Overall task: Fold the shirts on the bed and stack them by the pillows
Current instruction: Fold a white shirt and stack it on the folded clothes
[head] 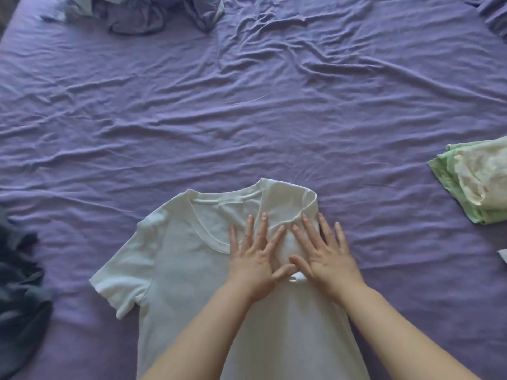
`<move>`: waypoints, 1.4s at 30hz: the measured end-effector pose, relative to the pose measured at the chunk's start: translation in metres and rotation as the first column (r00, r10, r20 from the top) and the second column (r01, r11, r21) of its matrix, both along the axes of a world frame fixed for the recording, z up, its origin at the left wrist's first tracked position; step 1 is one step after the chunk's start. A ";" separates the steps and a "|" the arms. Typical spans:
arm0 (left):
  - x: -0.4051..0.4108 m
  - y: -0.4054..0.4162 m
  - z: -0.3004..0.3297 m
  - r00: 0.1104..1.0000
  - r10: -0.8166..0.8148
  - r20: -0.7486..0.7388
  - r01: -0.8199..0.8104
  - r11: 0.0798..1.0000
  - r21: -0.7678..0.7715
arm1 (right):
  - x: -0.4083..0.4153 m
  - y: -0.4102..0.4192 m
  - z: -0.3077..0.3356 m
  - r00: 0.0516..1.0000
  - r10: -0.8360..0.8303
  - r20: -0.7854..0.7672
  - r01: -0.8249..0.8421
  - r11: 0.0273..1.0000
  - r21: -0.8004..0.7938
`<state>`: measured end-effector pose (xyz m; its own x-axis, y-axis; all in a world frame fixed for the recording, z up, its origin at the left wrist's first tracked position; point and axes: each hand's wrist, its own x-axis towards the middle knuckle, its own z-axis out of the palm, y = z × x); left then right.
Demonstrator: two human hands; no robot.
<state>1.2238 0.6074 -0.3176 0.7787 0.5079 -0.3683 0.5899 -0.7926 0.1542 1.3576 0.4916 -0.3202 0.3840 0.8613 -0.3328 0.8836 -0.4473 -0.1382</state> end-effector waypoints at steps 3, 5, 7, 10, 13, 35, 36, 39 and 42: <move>-0.002 0.007 -0.003 0.999 -0.021 -0.032 0.022 1.000 0.012 | -0.003 -0.004 -0.003 0.999 -0.002 0.042 0.001 1.000 0.005; -0.003 0.011 0.000 0.997 -0.047 -0.058 0.047 0.999 0.001 | -0.010 -0.007 0.003 0.999 0.007 0.035 -0.007 1.000 0.012; -0.010 0.016 0.005 0.995 -0.061 -0.078 0.059 0.998 -0.027 | -0.013 -0.010 0.005 0.998 0.010 0.059 -0.009 1.000 -0.016; -0.037 0.025 0.016 0.997 0.025 -0.070 -0.028 0.999 -0.037 | -0.016 -0.008 0.010 0.995 -0.021 0.097 0.030 0.995 -0.094; -0.079 0.039 0.027 0.988 0.148 -0.045 -0.146 0.988 0.039 | -0.047 0.009 0.027 0.997 0.032 0.069 -0.031 0.999 -0.024; -0.217 0.145 0.066 0.431 0.878 0.208 -0.657 0.463 -0.595 | -0.219 0.146 0.012 0.995 0.084 -0.061 -0.082 0.996 0.030; -0.213 0.142 0.071 0.433 0.878 0.204 -0.626 0.455 -0.633 | -0.217 0.142 0.017 0.996 0.044 -0.081 -0.040 0.998 0.049; -0.190 0.128 0.083 0.380 0.922 0.074 -0.469 0.260 -0.844 | -0.206 0.124 0.031 0.992 -0.064 -0.105 0.074 0.993 0.089; -0.161 0.113 0.086 0.358 0.932 -0.045 -0.247 0.048 -0.968 | -0.194 0.102 0.038 0.988 -0.102 -0.112 0.112 0.990 0.084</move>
